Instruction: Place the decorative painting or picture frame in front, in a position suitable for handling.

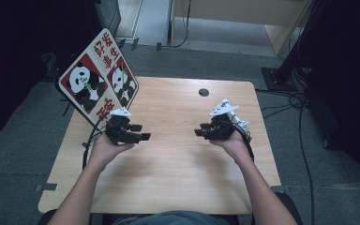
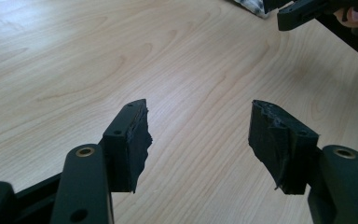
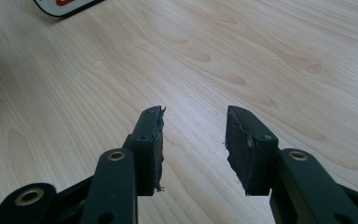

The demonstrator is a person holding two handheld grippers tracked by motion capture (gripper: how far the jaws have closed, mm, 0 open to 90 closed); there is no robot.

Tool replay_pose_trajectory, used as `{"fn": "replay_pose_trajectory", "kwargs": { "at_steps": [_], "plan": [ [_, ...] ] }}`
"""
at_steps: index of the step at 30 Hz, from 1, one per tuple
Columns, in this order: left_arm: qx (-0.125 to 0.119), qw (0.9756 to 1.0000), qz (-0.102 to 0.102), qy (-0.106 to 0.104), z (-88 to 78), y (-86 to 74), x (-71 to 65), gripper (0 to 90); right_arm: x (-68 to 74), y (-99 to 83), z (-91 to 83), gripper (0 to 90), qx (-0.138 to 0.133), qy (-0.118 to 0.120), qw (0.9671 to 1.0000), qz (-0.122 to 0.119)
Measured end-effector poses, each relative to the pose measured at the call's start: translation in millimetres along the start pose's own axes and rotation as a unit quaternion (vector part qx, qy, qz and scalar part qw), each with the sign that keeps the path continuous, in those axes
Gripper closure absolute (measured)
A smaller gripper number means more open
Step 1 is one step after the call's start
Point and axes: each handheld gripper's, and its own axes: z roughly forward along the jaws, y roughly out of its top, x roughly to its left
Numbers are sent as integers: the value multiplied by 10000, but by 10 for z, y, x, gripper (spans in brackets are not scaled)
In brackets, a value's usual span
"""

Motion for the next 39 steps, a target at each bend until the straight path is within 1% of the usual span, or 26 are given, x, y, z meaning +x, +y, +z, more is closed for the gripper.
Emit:
{"fn": "replay_pose_trajectory", "kwargs": {
  "at_steps": [2, 4, 6, 7, 8, 9, 11, 12, 13, 16, 17, 21, 22, 23, 25, 27, 31, 34, 37, 39],
  "plan": [
    [15, 10000, -4, 6, -1, -5, 0, 388, -19, -2, 5, 578, -10, -22, 10000, -14],
    [54, 10000, 40, 60, 2, -10, -1, 394, -26, -7, 5, 572, 35, -65, 10000, -33],
    [69, 9999, 34, 86, 3, -12, 4, 395, -26, -6, 3, 561, 49, -78, 10000, -27],
    [74, 9999, 25, 91, 3, -12, 7, 400, -25, -6, -5, 565, 50, -60, 9999, -68],
    [76, 9999, 7, 86, 5, -12, 10, 400, -25, -6, -5, 565, 50, -60, 9999, -68],
    [82, 9999, 2, 91, 6, -14, 11, 406, -15, -13, -4, 571, 85, -51, 9998, -159],
    [112, 9999, 3, 52, 4, -11, 10, 408, -13, -24, 9, 581, 100, -17, 9997, -223],
    [81, 10000, -30, 4, -1, -7, 4, 408, -16, -28, 14, 585, 95, -11, 9996, -251],
    [1, 9999, -63, -81, -22, 1, -8, 408, -17, -29, 18, 586, 109, -6, 9997, -214],
    [-32, 9999, -66, -143, -35, 5, -14, 408, -24, -26, 22, 586, 83, -31, 9998, -193],
    [15, 9999, -10, -124, -39, 5, -20, 408, -22, -25, 16, 586, 81, -42, 9998, -176],
    [37, 9999, 8, -105, -40, 4, -25, 407, -33, -28, 6, 585, 110, -71, 9998, -178],
    [13, 9999, -41, -105, -47, 8, -22, 404, -44, -33, 5, 574, 162, -98, 9997, -121],
    [-5, 9999, -54, -106, -49, 10, -19, 404, -51, -35, 5, 571, 185, -65, 9998, -93],
    [-17, 9999, -66, -108, -52, 11, -17, 402, -55, -36, 4, 565, 188, -58, 9998, -74],
    [28, 9999, -109, -104, -52, 9, -10, 402, -65, -28, -4, 551, 187, -42, 9998, -61],
    [42, 9999, -104, -97, -56, 4, -14, 399, -74, -22, -16, 523, 214, -18, 9997, -71],
    [53, 9999, -62, -86, -73, 3, -15, 397, -81, -20, -23, 511, 209, -30, 9998, -62],
    [88, 10000, -1, -40, -88, -4, -13, 403, -96, -18, -35, 519, 230, 13, 9997, -35],
    [75, 9999, 39, -58, -95, -13, -12, 406, -104, -13, -46, 515, 192, -16, 9998, -34]
  ]
}}
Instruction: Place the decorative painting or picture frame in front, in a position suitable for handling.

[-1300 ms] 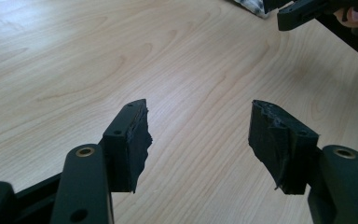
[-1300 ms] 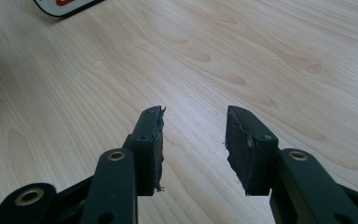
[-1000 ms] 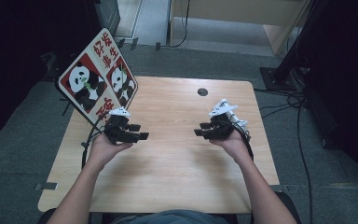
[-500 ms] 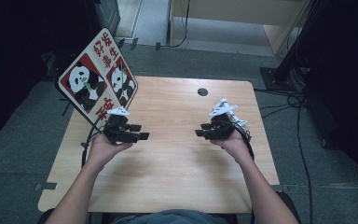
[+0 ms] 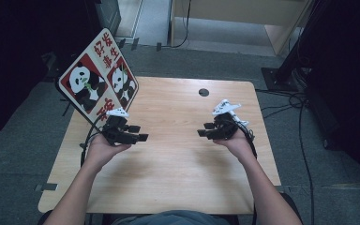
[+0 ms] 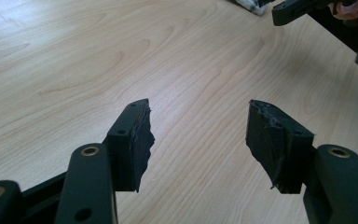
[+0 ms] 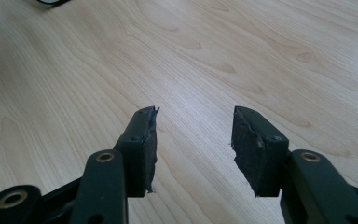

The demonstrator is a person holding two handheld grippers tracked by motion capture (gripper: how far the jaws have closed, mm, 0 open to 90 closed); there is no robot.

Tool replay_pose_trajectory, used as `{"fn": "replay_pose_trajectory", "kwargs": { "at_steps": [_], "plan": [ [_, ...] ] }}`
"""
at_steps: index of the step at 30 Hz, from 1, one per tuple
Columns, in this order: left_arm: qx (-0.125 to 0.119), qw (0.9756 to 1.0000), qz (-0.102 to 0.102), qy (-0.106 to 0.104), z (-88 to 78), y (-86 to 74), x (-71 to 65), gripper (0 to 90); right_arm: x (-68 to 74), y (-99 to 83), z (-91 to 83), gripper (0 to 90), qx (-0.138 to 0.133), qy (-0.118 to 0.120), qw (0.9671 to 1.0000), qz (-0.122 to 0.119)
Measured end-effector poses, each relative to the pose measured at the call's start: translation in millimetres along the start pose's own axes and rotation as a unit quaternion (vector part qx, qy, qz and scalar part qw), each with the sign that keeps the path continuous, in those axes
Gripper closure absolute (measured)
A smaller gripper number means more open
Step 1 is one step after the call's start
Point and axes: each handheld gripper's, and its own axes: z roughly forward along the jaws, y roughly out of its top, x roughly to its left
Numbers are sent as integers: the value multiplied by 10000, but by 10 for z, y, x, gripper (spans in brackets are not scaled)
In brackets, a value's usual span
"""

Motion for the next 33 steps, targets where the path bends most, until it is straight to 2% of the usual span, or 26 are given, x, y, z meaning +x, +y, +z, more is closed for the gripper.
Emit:
{"fn": "replay_pose_trajectory", "kwargs": {
  "at_steps": [8, 16, 22, 26, 31, 33],
  "plan": [
    [-15, 10000, -51, 0, -66, -8, -2, 399, 6, 0, -19, 503, 42, -84, 9999, -48],
    [-137, 9998, -162, -30, -206, -23, 13, 396, -21, -2, -29, 503, 113, -134, 9998, -65],
    [-122, 9999, -84, -31, -274, -42, -15, 398, -47, 12, -22, 506, 140, -131, 9998, -48],
    [-137, 9998, -136, 39, -321, -65, -16, 393, -54, 20, 6, 504, 229, -136, 9996, -45],
    [-144, 9997, -98, 161, -400, -87, -14, 392, -56, 36, 16, 512, 218, -76, 9997, -54],
    [-254, 9994, -146, 193, -454, -98, -12, 390, -58, 47, 10, 515, 200, -58, 9998, -48]
  ]
}}
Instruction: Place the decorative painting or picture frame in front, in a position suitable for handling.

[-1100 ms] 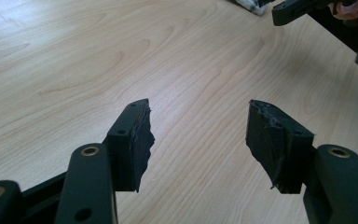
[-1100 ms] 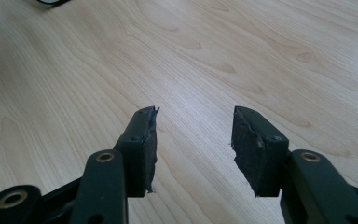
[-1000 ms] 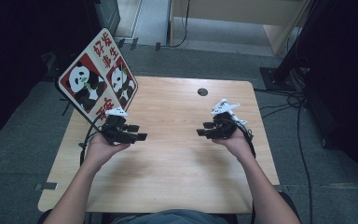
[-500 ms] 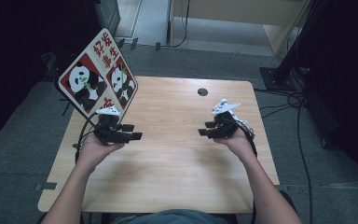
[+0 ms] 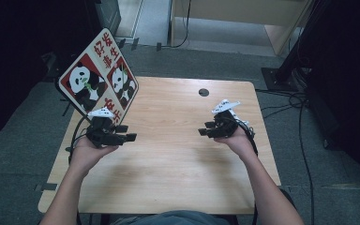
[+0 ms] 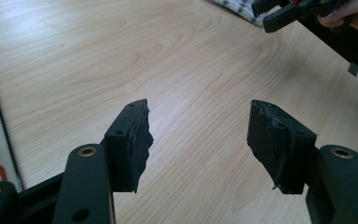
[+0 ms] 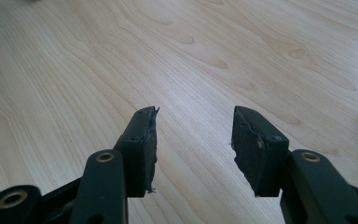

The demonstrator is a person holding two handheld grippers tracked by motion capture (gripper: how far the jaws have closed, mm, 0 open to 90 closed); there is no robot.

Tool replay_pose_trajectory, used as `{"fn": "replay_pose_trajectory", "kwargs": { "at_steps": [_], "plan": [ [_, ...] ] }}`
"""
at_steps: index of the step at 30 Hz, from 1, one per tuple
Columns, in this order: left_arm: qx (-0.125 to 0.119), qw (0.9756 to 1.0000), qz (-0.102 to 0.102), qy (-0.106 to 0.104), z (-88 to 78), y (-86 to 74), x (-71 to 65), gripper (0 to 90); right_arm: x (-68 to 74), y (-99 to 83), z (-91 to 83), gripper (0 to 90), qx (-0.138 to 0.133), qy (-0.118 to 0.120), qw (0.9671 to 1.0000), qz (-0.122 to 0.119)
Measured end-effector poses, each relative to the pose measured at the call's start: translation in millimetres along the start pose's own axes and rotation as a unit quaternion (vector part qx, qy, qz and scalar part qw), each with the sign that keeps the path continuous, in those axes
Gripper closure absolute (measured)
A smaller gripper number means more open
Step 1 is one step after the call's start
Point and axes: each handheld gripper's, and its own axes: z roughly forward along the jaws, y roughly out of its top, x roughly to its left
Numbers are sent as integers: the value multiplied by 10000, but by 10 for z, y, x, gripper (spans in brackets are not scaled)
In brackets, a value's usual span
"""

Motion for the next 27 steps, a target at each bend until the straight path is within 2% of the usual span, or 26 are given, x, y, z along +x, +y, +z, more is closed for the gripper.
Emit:
{"fn": "replay_pose_trajectory", "kwargs": {
  "at_steps": [7, 16, 23, 27],
  "plan": [
    [-70, 9999, -39, 149, -115, -20, 21, 388, -19, 8, -6, 514, -7, 7, 10000, 35],
    [-192, 9993, -201, 267, -278, -67, 75, 385, -57, 16, 14, 511, 45, -31, 9999, 97],
    [-282, 9987, -216, 377, -431, -88, 130, 391, -64, 10, 30, 505, 149, -60, 9998, 109],
    [-377, 9979, -327, 416, -529, -108, 172, 388, -68, 5, 35, 505, 164, -83, 9997, 149]
  ]
}}
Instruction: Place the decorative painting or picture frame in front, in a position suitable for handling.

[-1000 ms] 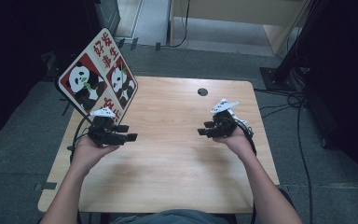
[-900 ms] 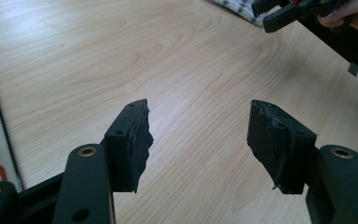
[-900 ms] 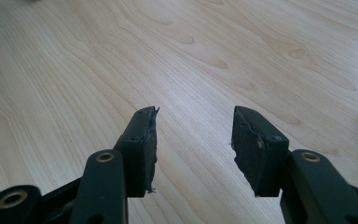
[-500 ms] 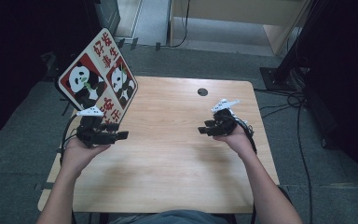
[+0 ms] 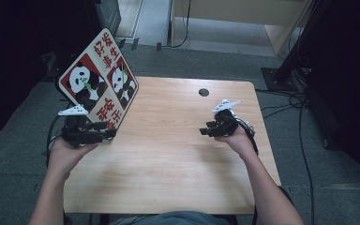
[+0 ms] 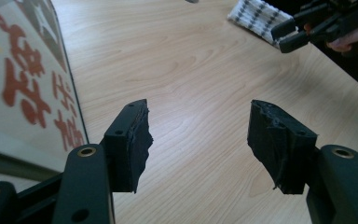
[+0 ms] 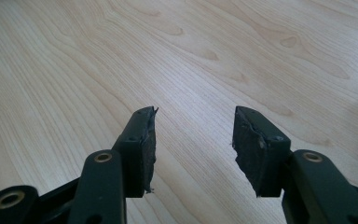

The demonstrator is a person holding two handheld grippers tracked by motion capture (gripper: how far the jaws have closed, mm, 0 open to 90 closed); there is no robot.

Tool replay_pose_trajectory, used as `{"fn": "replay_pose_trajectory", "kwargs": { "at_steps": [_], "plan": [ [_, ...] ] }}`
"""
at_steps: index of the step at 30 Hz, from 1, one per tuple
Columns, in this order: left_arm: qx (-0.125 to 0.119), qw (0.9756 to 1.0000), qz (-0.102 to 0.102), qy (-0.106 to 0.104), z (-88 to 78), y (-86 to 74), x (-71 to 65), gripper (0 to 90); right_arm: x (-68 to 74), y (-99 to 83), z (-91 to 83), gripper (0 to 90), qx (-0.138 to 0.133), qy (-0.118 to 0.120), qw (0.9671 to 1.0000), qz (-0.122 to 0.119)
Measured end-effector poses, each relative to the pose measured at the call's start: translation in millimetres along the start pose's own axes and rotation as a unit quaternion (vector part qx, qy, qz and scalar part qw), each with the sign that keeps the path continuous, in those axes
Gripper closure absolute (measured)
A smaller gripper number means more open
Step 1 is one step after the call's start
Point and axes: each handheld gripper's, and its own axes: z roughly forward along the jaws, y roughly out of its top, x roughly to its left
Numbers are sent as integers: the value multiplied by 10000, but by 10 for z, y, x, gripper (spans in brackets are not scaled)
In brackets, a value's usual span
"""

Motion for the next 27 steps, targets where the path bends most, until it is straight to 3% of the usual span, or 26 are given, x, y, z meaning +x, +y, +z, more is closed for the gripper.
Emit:
{"fn": "replay_pose_trajectory", "kwargs": {
  "at_steps": [11, 27],
  "plan": [
    [-137, 9993, -268, 216, -256, -26, 163, 393, 20, -3, 27, 504, 67, 3, 10000, 14],
    [-156, 9968, -525, 580, -449, -62, 458, 405, -29, -84, -66, 504, -40, -118, 9999, 83]
  ]
}}
